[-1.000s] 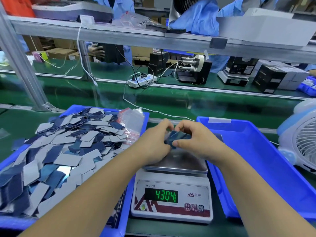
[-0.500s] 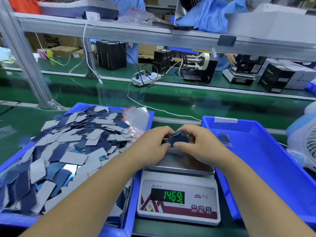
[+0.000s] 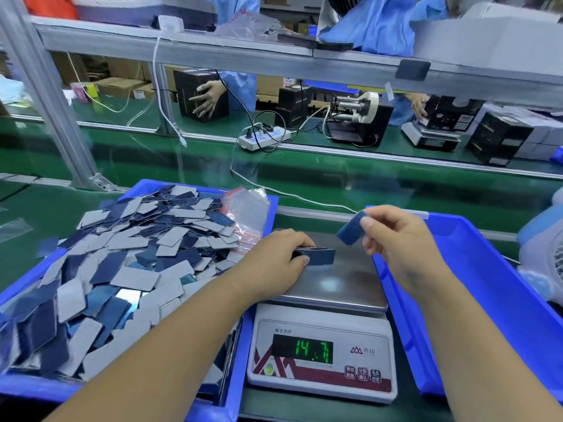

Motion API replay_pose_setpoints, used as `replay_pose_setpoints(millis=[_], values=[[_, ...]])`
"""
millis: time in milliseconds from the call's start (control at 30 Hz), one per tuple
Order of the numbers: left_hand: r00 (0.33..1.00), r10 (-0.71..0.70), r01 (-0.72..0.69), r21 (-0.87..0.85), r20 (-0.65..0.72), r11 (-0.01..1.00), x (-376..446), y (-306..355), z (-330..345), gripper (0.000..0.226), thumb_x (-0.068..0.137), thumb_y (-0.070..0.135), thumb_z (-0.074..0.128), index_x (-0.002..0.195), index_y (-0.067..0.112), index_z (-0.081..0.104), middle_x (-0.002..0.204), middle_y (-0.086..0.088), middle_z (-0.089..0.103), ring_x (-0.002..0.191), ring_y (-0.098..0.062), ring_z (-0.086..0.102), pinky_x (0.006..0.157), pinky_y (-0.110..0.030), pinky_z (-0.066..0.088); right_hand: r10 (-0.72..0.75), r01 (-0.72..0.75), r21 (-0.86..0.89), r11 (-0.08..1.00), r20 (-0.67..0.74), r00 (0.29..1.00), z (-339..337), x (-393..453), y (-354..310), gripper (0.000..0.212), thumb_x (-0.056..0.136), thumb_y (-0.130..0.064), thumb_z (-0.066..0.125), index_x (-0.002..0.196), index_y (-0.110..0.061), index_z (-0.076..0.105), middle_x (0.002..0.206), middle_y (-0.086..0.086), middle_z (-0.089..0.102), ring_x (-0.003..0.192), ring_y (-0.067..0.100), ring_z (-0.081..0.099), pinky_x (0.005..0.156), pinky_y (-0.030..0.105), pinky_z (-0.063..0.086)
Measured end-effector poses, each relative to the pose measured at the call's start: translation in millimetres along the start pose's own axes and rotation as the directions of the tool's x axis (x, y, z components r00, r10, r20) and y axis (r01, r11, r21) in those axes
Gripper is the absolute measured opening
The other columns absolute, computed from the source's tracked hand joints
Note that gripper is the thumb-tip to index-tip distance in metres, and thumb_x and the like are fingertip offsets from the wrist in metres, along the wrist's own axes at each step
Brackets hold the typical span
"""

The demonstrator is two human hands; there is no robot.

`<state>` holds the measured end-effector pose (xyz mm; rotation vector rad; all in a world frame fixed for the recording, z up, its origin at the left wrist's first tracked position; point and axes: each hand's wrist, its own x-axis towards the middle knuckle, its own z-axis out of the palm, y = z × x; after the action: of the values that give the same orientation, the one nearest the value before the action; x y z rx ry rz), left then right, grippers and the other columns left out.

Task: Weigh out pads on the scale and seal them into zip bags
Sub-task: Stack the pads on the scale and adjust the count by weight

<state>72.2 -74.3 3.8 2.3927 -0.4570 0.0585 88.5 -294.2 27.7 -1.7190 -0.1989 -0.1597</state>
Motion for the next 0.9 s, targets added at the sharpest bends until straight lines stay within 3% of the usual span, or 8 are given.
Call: replay_pose_setpoints(millis=[133, 267, 400, 500, 600, 700, 800, 900], values=[[1.0, -0.006, 0.006, -0.076, 0.011, 0.997, -3.4, -3.5, 1.7, 0.042, 0.093, 0.011, 0.054, 0.13, 0.032, 0.05, 0.113, 0.014, 0.056, 0.101, 0.002, 0.05, 0.086, -0.017, 0.038, 0.043, -0.03, 0.154, 0.988, -0.082, 0.996, 8.3, 0.1, -5.3, 0.026, 0.095, 0.001, 0.06, 0.096, -0.022, 0.072, 0.072, 0.002, 0.067, 0.061, 0.02, 0.066, 0.057, 0.025, 0.055], [1.0, -0.015, 0.014, -0.125, -0.001, 0.992, -5.5, -7.3, 2.9, 0.059, 0.09, 0.014, 0.057, 0.137, 0.041, 0.035, 0.101, 0.019, 0.052, 0.092, 0.004, 0.051, 0.076, -0.009, 0.038, 0.264, -0.231, 0.216, 0.949, -0.139, 0.954, 33.1, 4.0, -5.3, 0.018, 0.092, 0.005, 0.06, 0.097, -0.01, 0.069, 0.071, 0.007, 0.064, 0.051, 0.019, 0.064, 0.047, 0.024, 0.052], [1.0, 0.001, -0.002, -0.108, -0.002, 0.994, -5.7, -6.8, 1.8, 0.06, 0.088, 0.011, 0.058, 0.138, 0.035, 0.037, 0.103, 0.017, 0.048, 0.088, 0.01, 0.048, 0.074, -0.006, 0.037, 0.361, -0.359, -0.067, 0.931, 0.008, 0.933, 50.7, 4.1, 2.6, 0.006, 0.084, -0.005, 0.065, 0.081, -0.009, 0.069, 0.058, 0.006, 0.057, 0.043, 0.015, 0.047, 0.036, 0.021, 0.032], [0.999, 0.031, -0.029, -0.063, 0.022, 0.998, -6.3, -7.2, 0.2, 0.039, 0.092, 0.015, 0.061, 0.126, 0.032, 0.052, 0.113, 0.013, 0.044, 0.096, 0.007, 0.047, 0.079, -0.002, 0.033, 0.354, -0.307, -0.427, 0.851, 0.032, 0.935, 51.8, 7.3, 1.5, 0.015, 0.073, -0.03, 0.065, 0.075, -0.016, 0.071, 0.051, -0.005, 0.053, 0.049, 0.016, 0.04, 0.046, 0.024, 0.031], [0.999, 0.031, -0.03, -0.067, 0.024, 0.997, -5.2, -7.0, -0.6, 0.02, 0.097, 0.021, 0.061, 0.116, 0.026, 0.06, 0.113, 0.011, 0.044, 0.102, -0.005, 0.05, 0.089, -0.015, 0.037, 0.306, -0.216, -0.651, 0.727, 0.026, 0.952, 52.5, 8.9, -1.0, 0.032, 0.079, -0.045, 0.063, 0.073, -0.014, 0.066, 0.049, -0.007, 0.047, 0.053, 0.015, 0.041, 0.053, 0.028, 0.034], [1.0, 0.019, -0.018, -0.039, 0.013, 0.999, -4.1, -7.0, -1.4, 0.017, 0.099, 0.021, 0.057, 0.116, 0.022, 0.06, 0.112, 0.008, 0.047, 0.108, -0.009, 0.046, 0.094, -0.021, 0.035, 0.207, -0.069, -0.618, 0.783, 0.155, 0.966, 41.9, 6.3, -4.4, 0.028, 0.087, -0.055, 0.06, 0.074, -0.032, 0.069, 0.057, -0.015, 0.06, 0.059, 0.008, 0.052, 0.059, 0.028, 0.044], [1.0, 0.003, -0.003, 0.012, 0.0, 1.0, -1.3, -5.0, 0.1, 0.019, 0.098, 0.02, 0.055, 0.117, 0.022, 0.059, 0.113, 0.005, 0.051, 0.111, -0.013, 0.044, 0.096, -0.027, 0.036, 0.156, 0.041, -0.513, 0.857, 0.335, 0.929, 31.6, -1.2, -5.3, 0.006, 0.082, -0.043, 0.074, 0.087, -0.041, 0.073, 0.085, -0.024, 0.07, 0.074, -0.004, 0.062, 0.074, 0.021, 0.05], [0.998, -0.054, 0.054, 0.003, 0.014, 0.999, 2.9, -0.4, -0.3, 0.03, 0.092, 0.016, 0.057, 0.12, 0.024, 0.051, 0.117, 0.005, 0.051, 0.114, -0.016, 0.045, 0.095, -0.029, 0.039, 0.041, 0.179, -0.588, 0.789, 0.341, 0.939, 34.1, -3.7, 0.4, 0.019, 0.082, -0.027, 0.078, 0.08, -0.043, 0.068, 0.078, -0.033, 0.065, 0.065, -0.006, 0.057, 0.06, 0.008, 0.039]])
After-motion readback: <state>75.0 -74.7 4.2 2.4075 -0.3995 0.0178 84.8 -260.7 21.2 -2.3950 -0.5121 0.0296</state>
